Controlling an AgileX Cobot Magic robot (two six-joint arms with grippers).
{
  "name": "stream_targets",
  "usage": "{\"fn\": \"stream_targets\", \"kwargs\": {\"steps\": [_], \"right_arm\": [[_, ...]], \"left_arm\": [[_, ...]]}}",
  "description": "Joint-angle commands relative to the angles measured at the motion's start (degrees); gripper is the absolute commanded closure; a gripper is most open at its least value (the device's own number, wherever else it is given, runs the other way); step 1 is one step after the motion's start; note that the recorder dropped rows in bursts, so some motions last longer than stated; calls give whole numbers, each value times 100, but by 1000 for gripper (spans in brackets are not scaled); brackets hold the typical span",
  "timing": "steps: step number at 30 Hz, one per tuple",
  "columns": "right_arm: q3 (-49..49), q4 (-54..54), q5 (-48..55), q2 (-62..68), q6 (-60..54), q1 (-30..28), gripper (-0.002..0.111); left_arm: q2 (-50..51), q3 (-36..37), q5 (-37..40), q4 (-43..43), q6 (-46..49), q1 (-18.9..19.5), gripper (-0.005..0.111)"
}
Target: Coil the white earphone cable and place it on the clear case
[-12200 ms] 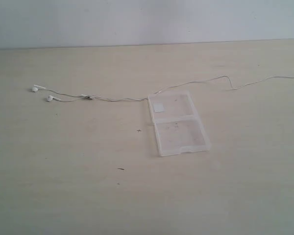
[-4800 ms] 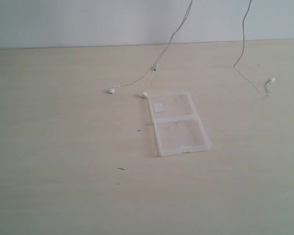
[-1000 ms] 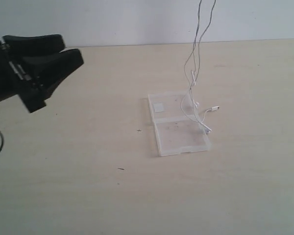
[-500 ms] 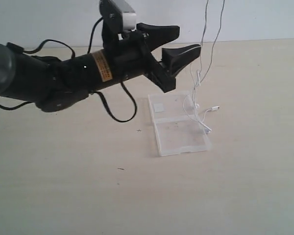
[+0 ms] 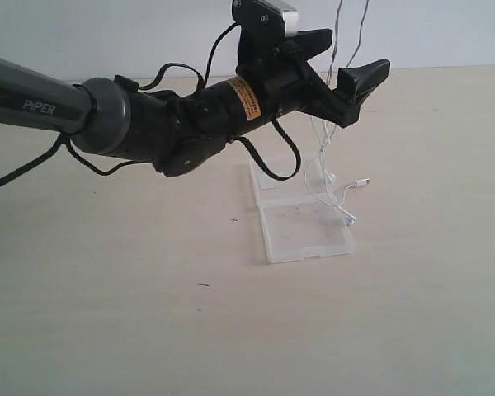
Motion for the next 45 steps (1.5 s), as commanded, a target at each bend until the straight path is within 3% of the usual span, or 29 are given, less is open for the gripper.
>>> {"fn": "stream_targets", "kwargs": {"steps": [1, 9, 11, 14, 22, 35, 42, 45], "right_arm": [[5, -39, 2, -21, -41, 7, 108], [5, -39, 2, -21, -97, 7, 108], [5, -39, 2, -21, -97, 7, 108], [5, -39, 2, -21, -97, 7, 108], [5, -28, 2, -21, -94, 7, 108], [206, -28, 147, -420, -143, -408, 108], [187, -40, -1, -420, -158, -408, 108], [187, -40, -1, -420, -158, -408, 108]], "left_arm": [[233, -366, 200, -373, -57, -138, 22], [368, -524, 402, -536, -33, -152, 22], [368, -524, 402, -536, -33, -152, 27], [368, -524, 402, -539, -33, -152, 65], [368, -524, 516, -539, 236, -152, 107], [347, -524, 721, -518, 399, -40, 103], [347, -524, 710, -476, 421, -52, 45], [347, -524, 721, -476, 421, -52, 38]]}}
